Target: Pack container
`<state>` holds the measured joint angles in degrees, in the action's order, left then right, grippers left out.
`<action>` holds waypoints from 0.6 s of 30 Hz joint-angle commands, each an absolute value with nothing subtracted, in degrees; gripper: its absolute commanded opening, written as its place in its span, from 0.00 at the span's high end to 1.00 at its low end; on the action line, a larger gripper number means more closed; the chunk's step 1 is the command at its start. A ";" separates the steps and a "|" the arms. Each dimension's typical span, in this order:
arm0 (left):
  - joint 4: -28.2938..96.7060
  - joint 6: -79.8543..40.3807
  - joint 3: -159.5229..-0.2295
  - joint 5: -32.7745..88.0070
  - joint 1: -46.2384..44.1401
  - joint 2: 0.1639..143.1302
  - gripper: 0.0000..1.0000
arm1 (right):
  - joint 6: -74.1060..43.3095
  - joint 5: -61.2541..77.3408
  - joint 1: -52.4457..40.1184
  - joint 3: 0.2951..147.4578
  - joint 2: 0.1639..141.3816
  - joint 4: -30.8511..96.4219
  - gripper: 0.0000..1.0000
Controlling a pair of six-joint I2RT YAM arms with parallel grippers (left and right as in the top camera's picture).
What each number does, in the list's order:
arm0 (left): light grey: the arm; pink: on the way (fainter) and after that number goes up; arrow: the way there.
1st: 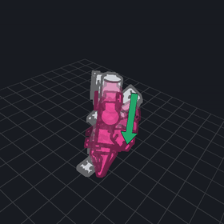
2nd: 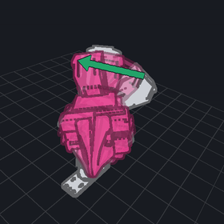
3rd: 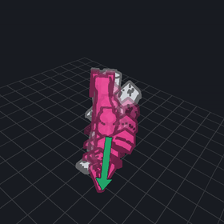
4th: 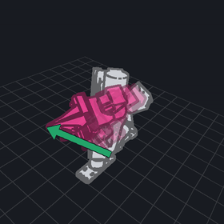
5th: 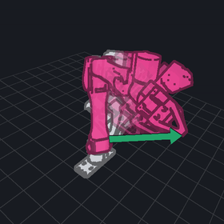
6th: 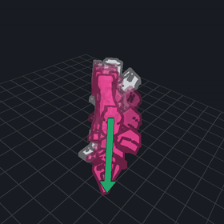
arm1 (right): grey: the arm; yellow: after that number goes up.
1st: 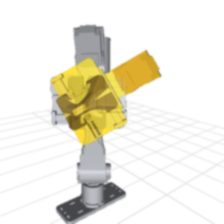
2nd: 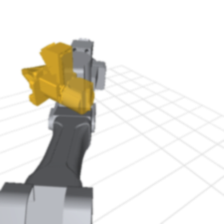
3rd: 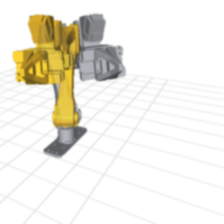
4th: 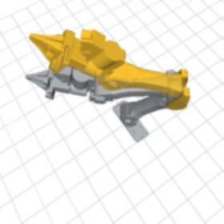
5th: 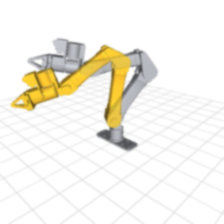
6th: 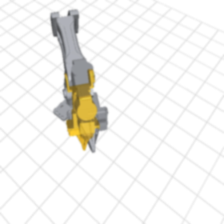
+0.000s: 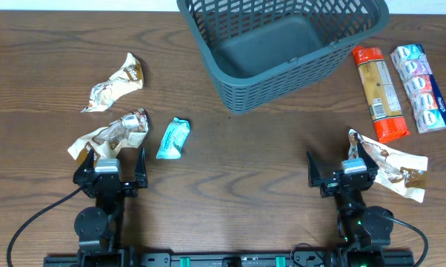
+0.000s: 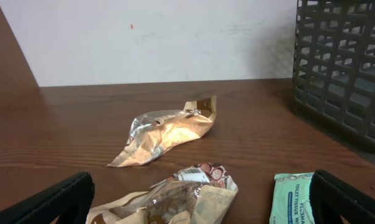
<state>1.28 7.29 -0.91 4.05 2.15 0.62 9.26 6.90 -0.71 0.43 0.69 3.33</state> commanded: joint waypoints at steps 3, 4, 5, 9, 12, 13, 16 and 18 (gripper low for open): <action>3.55 5.21 -0.27 6.42 2.44 0.23 0.01 | 8.64 8.19 -1.17 0.32 0.32 3.46 0.01; 3.33 3.75 -0.27 8.69 2.44 0.23 0.01 | 6.96 8.45 -1.17 0.32 0.32 3.49 0.01; 3.03 2.63 -0.27 11.05 2.44 0.23 0.01 | 4.93 8.43 -1.17 0.32 0.36 3.57 0.01; 2.37 1.32 -0.54 25.74 2.44 0.23 0.01 | 2.13 8.43 -1.17 0.47 0.47 2.17 0.01; 2.39 -3.70 -1.37 32.71 2.44 0.23 0.01 | 2.15 8.32 -1.15 2.72 0.47 0.99 0.01; 2.52 -5.89 -1.80 33.63 2.44 0.23 0.01 | 2.15 7.66 -1.15 4.21 0.51 1.48 0.01; 2.55 -9.30 -3.14 35.68 2.44 0.23 0.01 | 2.17 2.76 -1.15 10.07 1.13 6.94 0.01; 2.79 -9.82 -4.08 35.88 2.44 0.23 0.01 | 2.42 -2.55 -1.15 14.98 2.55 11.92 0.01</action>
<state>2.13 -5.63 -2.39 30.50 2.15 0.62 3.31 4.45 -0.73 8.73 1.43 9.67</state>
